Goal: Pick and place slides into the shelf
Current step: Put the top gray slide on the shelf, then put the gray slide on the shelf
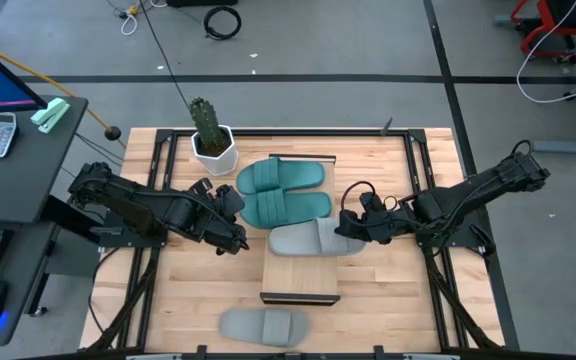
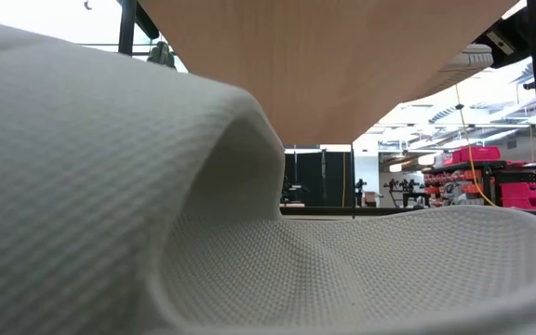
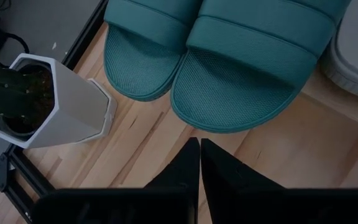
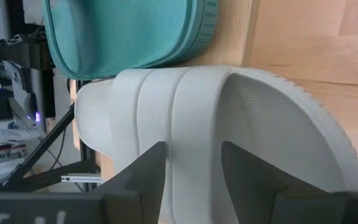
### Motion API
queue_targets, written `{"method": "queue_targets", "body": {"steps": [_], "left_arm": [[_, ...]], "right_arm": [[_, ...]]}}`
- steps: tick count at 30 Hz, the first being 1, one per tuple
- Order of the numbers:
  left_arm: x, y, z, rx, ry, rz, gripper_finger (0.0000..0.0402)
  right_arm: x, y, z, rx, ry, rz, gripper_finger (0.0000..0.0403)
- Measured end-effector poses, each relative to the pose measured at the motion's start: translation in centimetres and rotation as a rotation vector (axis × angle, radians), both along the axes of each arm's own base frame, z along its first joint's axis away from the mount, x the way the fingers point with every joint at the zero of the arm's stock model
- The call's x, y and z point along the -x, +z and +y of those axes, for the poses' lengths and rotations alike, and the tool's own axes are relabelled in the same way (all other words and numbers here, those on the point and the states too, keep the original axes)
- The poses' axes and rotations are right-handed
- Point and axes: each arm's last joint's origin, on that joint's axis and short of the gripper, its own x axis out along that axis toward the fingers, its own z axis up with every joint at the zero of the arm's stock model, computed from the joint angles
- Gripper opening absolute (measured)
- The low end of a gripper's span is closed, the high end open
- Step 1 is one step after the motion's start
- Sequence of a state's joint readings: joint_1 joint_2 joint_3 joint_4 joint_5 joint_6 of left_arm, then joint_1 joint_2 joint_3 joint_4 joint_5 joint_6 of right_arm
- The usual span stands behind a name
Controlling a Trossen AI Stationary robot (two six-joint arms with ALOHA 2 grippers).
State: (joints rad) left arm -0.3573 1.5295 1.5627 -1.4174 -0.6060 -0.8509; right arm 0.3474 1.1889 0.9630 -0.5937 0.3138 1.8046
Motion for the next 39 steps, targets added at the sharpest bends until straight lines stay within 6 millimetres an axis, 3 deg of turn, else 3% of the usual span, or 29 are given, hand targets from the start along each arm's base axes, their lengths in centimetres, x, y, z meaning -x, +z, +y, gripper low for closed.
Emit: {"method": "queue_targets", "body": {"steps": [14, 23, 30, 39], "left_arm": [[0.0, 0.0, 0.0, -0.004, -0.008, 0.005, 0.0024], [0.2, -0.1, -0.7, 0.080, -0.042, 0.037, 0.0019], [0.8, -0.3, -2.4, 0.159, -0.118, 0.073, 0.0031], [0.8, -0.3, -4.8, 0.351, -0.297, 0.084, 0.0033]], "right_arm": [[2.8, 1.9, -1.0, -0.010, 0.000, -0.036, 0.0163], [7.3, 3.5, -1.1, -0.016, 0.141, -0.023, 0.0162], [10.7, 3.4, 0.0, -0.043, 0.251, 0.070, 0.0156], [12.7, 2.4, 3.0, -0.071, 0.356, 0.189, 0.0153]]}}
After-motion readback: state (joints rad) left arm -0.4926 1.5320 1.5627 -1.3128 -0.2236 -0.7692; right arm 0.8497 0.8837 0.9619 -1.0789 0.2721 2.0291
